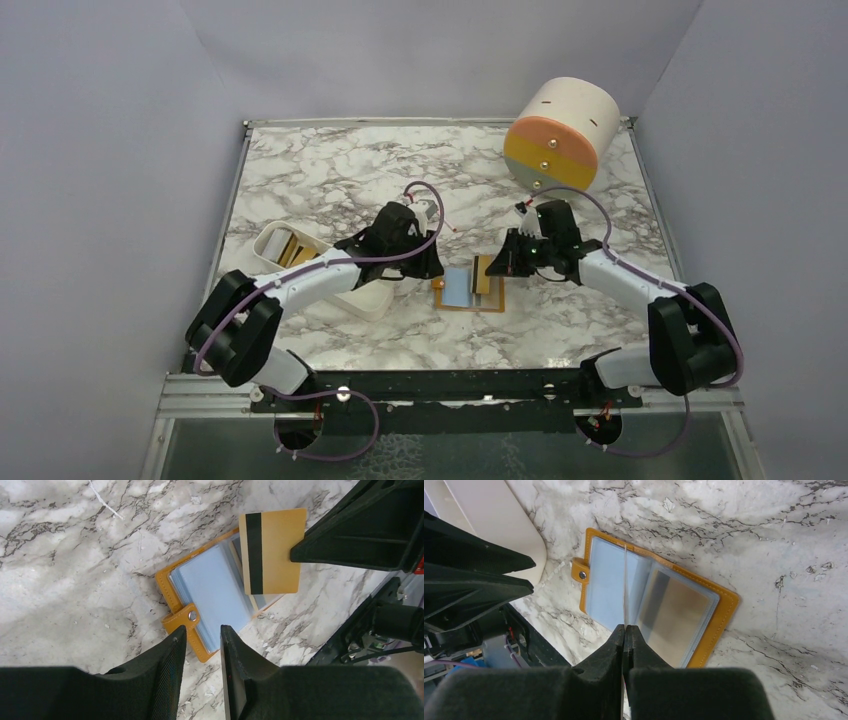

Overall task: Put the credit cards into the card holder
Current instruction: Insert the credit card into the card holder.

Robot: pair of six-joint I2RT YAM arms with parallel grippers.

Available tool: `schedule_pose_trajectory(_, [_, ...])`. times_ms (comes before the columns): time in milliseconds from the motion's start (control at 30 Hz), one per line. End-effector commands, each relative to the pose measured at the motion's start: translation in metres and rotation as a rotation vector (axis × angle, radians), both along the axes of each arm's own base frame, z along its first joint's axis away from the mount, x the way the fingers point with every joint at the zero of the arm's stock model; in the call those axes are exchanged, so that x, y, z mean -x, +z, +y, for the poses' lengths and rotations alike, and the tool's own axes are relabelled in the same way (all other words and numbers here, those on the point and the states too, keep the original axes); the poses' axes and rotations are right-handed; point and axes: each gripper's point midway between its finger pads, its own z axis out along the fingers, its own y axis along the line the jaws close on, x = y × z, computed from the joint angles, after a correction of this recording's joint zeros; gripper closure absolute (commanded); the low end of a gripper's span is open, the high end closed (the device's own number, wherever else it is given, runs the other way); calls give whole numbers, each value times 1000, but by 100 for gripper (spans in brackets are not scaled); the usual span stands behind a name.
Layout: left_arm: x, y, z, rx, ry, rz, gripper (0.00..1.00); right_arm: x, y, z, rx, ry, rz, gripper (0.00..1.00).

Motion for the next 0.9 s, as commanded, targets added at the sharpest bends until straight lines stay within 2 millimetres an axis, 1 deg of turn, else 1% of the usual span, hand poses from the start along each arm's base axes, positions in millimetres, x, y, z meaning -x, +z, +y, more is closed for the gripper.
schedule_pose_trajectory(0, [-3, -19, 3, -90, 6, -11, 68, 0, -2, 6, -48, 38, -27, 99])
schedule_pose_trajectory(233, [1, -39, 0, -141, -12, 15, 75, 0, -13, 6, -50, 27, -9, 99])
schedule_pose_trajectory(500, [9, -63, 5, -200, -1, 66, 80, 3, -22, 7, -73, 22, 25, 99])
schedule_pose_trajectory(633, [13, -70, 6, -217, 0, 89, 81, 2, -24, 5, -79, -3, 35, 99])
schedule_pose_trajectory(867, [23, -76, 9, -229, 20, 122, 83, 2, -22, 2, -94, -52, 28, 99])
